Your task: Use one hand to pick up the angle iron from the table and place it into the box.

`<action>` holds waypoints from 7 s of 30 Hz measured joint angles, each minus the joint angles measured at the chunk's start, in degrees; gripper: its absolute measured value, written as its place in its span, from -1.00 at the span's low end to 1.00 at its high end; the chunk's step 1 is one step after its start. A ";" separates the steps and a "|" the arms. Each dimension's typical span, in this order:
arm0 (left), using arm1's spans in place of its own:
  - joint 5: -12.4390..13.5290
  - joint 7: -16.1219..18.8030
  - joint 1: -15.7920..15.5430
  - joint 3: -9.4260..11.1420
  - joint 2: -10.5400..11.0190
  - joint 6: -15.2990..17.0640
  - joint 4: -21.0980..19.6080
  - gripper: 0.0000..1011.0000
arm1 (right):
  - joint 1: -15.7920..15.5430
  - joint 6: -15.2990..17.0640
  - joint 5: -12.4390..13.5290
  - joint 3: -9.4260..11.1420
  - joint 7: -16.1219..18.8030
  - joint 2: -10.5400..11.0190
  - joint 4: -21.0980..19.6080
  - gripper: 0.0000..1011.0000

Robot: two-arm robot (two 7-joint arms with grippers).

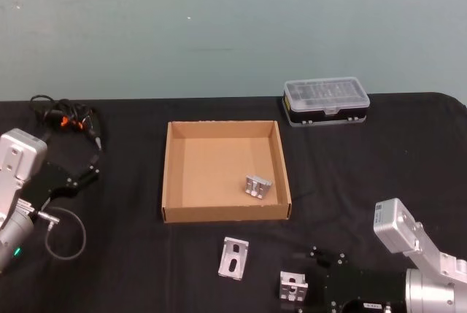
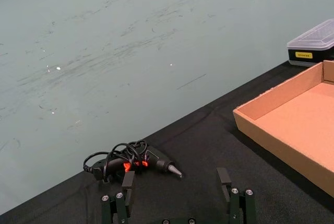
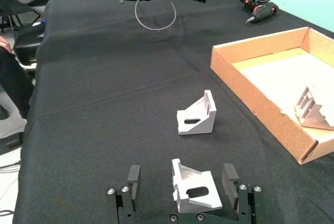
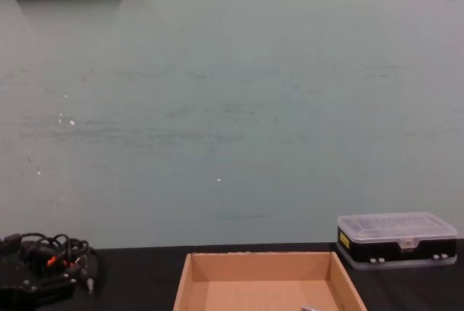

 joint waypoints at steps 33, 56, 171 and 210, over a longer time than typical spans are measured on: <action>0.00 0.00 0.00 0.00 0.00 0.00 0.00 0.98 | -0.05 -0.09 0.09 0.07 0.06 0.05 -0.07 -0.88; 0.00 0.00 0.00 0.00 0.00 0.00 0.00 0.98 | 0.29 -1.66 2.10 1.37 0.31 -0.54 0.36 -0.89; 0.00 0.00 0.00 0.00 0.00 0.00 0.00 0.98 | 28.47 -6.48 -1.34 -5.97 6.66 -21.53 31.77 0.98; 0.00 0.00 0.00 0.00 0.00 0.00 0.00 0.98 | 20.57 -0.31 4.81 -9.69 8.75 -14.48 20.09 0.98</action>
